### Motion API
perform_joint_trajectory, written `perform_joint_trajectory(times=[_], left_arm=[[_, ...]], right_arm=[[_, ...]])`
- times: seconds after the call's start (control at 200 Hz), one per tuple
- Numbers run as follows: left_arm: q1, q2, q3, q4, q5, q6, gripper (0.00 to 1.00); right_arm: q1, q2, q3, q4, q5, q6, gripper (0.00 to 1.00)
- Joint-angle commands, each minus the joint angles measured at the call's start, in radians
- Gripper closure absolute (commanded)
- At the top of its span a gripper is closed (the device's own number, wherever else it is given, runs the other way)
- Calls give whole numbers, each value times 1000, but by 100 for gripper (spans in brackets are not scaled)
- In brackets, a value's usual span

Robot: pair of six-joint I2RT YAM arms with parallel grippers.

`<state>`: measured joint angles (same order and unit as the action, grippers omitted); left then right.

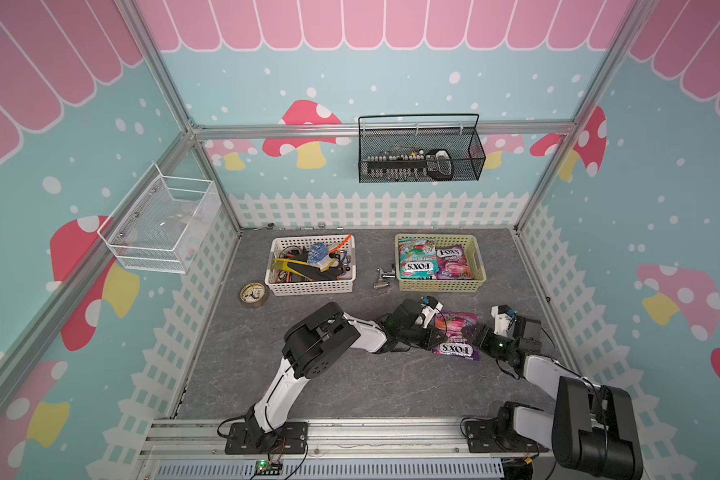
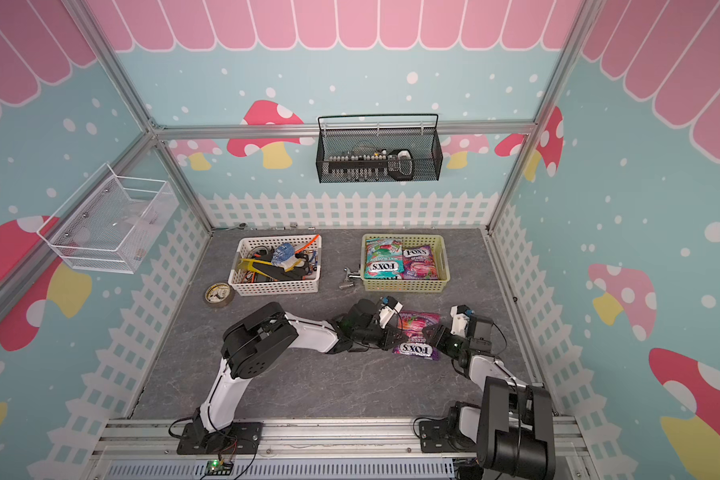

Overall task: Put the candies in the basket
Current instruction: Pick up the candy at the center of the board.

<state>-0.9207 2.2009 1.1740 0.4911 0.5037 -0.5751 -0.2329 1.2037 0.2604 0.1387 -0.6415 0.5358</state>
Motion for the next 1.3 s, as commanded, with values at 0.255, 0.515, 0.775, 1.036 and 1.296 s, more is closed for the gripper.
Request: perform_joint_trajectory(times=[0.255, 0.515, 0.775, 1.036, 1.296], left_arm=[[5, 10, -38, -83, -48, 13, 92], [5, -14, -44, -97, -61, 7, 90], [8, -98, -46, -103, -16, -24, 86], [22, -319, -92, -151, -45, -23, 81], [88, -620, -228, -227, -155, 24, 50]], right_arm=[[0, -79, -35, 24, -108, 15, 73], [2, -226, 6, -79, -68, 3, 88], [10, -302, 83, -163, -65, -9, 97], [28, -302, 184, -135, -105, 44, 98], [79, -173, 346, -23, -116, 112, 99]])
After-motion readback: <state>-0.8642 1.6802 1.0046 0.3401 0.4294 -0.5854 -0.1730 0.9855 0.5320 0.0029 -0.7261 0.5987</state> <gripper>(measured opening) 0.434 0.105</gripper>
